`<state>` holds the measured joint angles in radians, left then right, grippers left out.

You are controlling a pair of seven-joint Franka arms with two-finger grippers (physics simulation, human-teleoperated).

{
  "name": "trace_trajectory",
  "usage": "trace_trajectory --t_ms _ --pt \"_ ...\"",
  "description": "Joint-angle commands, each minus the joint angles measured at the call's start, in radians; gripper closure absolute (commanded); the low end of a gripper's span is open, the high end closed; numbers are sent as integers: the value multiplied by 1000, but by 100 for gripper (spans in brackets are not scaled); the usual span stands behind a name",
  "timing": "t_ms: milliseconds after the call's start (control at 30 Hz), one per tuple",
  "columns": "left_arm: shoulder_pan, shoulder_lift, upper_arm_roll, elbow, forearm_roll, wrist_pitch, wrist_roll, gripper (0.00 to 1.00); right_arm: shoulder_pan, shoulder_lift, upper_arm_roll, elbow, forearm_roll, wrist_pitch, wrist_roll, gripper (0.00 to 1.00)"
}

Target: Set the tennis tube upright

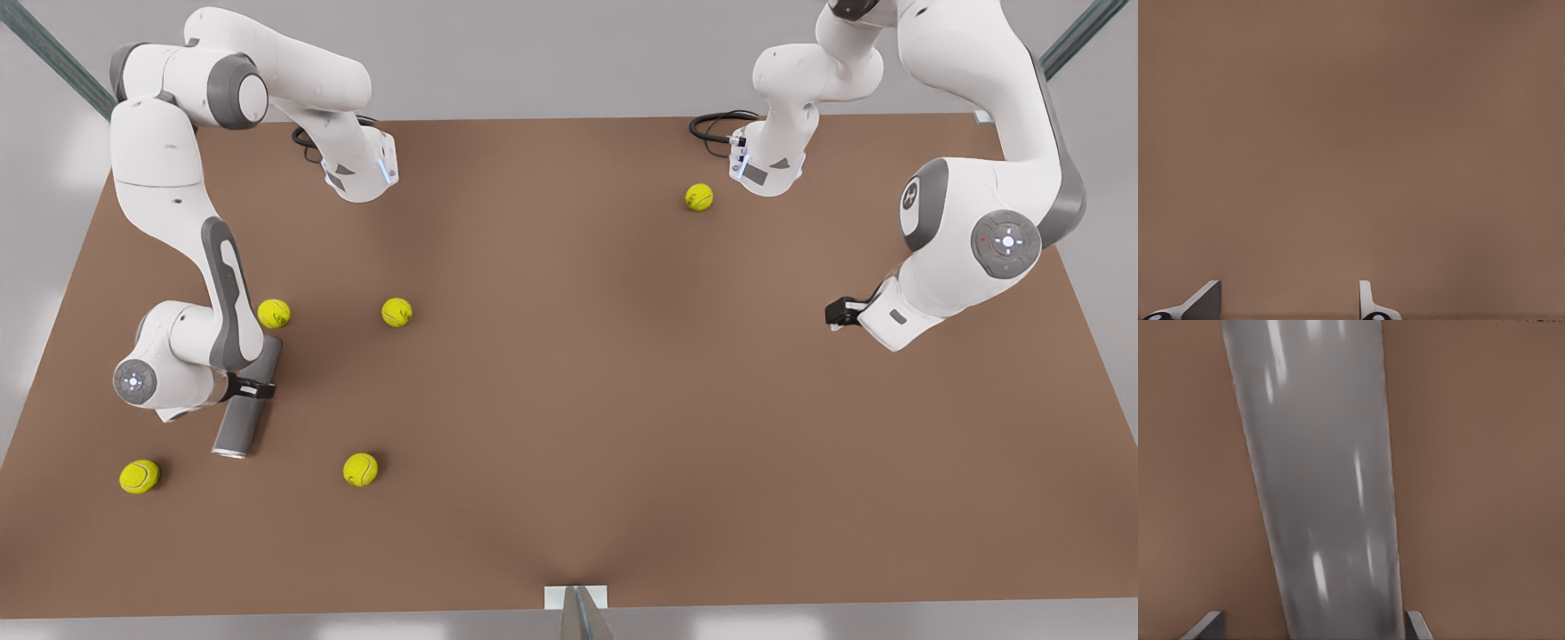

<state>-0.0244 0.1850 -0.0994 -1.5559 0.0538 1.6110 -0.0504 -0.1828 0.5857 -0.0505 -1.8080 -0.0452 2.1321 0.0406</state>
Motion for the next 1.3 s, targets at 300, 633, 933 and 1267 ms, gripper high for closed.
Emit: trace_trajectory --t_ms 300,633,933,1267 --pt "0 7 0 0 0 0 0 0 -21 19 0 1 1 19 -113 0" --pt "0 13 0 -1 0 -3 0 0 -21 52 0 6 1 22 -100 0" --pt "0 13 0 -1 1 -5 -3 0 -18 52 0 10 2 19 -104 37" --pt "0 13 0 -1 1 -6 -5 0 197 39 0 209 4 -162 -345 37"
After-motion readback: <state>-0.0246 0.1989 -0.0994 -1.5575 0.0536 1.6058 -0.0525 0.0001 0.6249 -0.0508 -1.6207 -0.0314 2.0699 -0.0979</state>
